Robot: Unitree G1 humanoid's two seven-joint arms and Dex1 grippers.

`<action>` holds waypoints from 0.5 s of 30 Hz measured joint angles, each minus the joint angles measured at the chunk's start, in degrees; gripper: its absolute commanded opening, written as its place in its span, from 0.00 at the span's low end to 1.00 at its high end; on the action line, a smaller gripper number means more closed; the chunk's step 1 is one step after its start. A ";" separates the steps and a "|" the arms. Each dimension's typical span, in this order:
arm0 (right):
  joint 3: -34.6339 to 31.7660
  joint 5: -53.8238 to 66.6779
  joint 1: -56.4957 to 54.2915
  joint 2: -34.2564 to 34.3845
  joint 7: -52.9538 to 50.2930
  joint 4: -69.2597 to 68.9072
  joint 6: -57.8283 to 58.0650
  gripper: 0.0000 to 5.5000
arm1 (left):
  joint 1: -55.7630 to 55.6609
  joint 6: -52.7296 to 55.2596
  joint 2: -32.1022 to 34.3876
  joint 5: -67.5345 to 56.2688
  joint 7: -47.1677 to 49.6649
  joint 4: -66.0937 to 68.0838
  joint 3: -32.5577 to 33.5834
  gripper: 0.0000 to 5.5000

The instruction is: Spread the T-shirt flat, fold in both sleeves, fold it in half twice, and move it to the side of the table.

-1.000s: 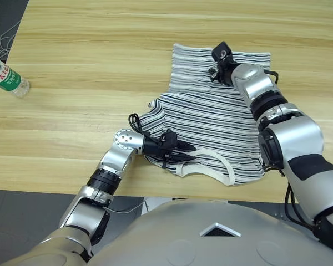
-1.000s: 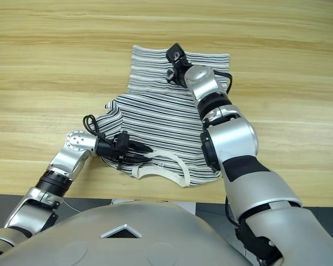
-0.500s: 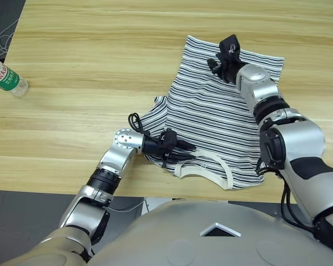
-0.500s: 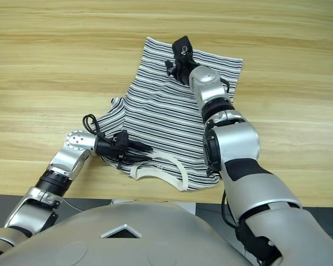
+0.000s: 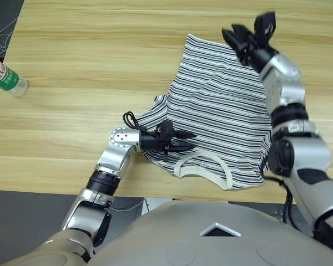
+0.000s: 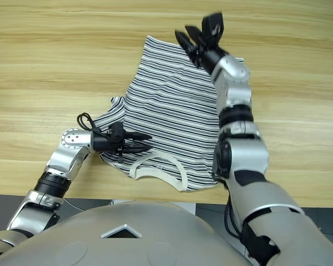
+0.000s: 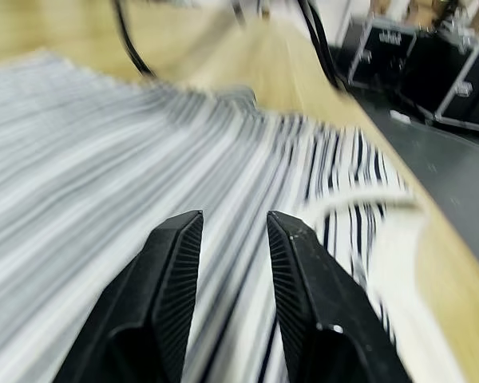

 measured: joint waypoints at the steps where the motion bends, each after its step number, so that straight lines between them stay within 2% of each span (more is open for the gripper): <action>1: 0.87 -1.52 5.83 -1.09 -1.22 -5.00 1.74 0.32 | 0.54 0.79 -0.69 -2.74 1.47 -2.96 2.09 0.27; 3: 1.80 -2.20 16.59 -3.60 -1.77 -15.14 5.68 0.32 | 1.65 1.58 -1.87 -7.88 4.69 -8.53 6.25 0.27; 6: 3.99 -1.58 28.39 -5.47 0.15 -30.13 6.82 0.32 | 3.42 2.12 -3.47 -10.77 7.51 -11.99 8.36 0.27; 9: 4.89 7.98 39.74 -6.93 7.75 -47.59 7.08 0.32 | 5.83 2.61 -5.56 -12.59 10.00 -13.96 9.21 0.27; 10: 3.49 12.91 41.90 -7.95 10.06 -52.61 7.36 0.32 | 6.56 2.78 -6.41 -13.13 11.18 -14.34 9.61 0.27; 12: -3.81 23.70 43.22 -9.33 10.85 -59.46 8.62 0.32 | 8.10 2.69 -7.81 -12.84 12.91 -13.92 9.54 0.27; 15: -10.14 28.29 42.15 -10.26 6.07 -60.37 10.76 0.32 | 10.34 2.72 -9.13 -11.88 15.00 -13.67 8.97 0.27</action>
